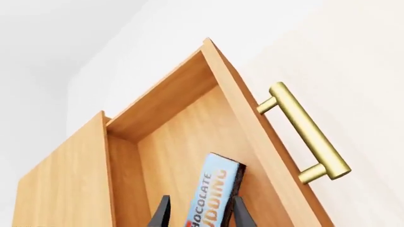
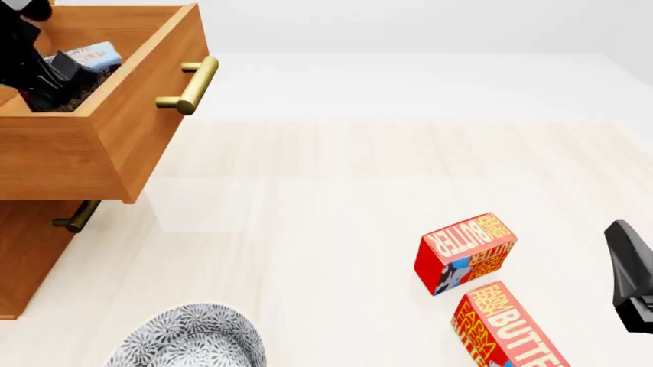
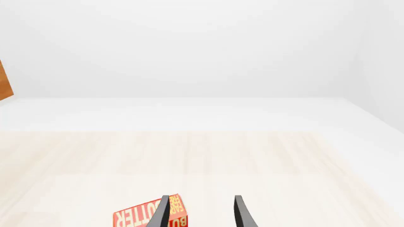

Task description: Put the chocolate pudding in the top drawer of the cabinet and close it.

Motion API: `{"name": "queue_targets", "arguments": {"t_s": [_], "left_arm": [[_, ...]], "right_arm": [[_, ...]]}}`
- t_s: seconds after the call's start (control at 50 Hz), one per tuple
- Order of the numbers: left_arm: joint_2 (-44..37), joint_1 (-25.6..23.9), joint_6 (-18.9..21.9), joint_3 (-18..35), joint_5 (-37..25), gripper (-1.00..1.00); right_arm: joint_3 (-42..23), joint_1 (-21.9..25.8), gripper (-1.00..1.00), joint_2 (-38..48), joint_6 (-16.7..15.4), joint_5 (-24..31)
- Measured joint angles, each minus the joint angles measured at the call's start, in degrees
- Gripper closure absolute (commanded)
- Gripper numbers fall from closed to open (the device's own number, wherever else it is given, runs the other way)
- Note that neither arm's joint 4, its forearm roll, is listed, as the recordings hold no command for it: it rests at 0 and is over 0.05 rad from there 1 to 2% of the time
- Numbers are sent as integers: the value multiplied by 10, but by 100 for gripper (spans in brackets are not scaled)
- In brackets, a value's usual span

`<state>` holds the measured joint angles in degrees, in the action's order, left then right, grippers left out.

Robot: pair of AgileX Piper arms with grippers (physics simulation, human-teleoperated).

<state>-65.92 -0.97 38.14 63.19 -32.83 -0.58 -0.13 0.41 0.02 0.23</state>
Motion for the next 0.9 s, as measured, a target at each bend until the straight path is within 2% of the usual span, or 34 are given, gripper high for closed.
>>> {"name": "queue_targets", "arguments": {"t_s": [0.22, 0.48, 0.74, 0.9], "left_arm": [[-13, 12, -15, 34, -16, -100], [16, 12, -27, 81, -54, -100], [67, -17, -32, 91, -79, -100], [86, -50, -53, 107, -101, -100]], "right_arm": [[0, 0, -100, 0, 0, 0], [0, 0, -100, 0, 0, 0], [0, 0, -100, 0, 0, 0], [0, 0, -100, 0, 0, 0]]}}
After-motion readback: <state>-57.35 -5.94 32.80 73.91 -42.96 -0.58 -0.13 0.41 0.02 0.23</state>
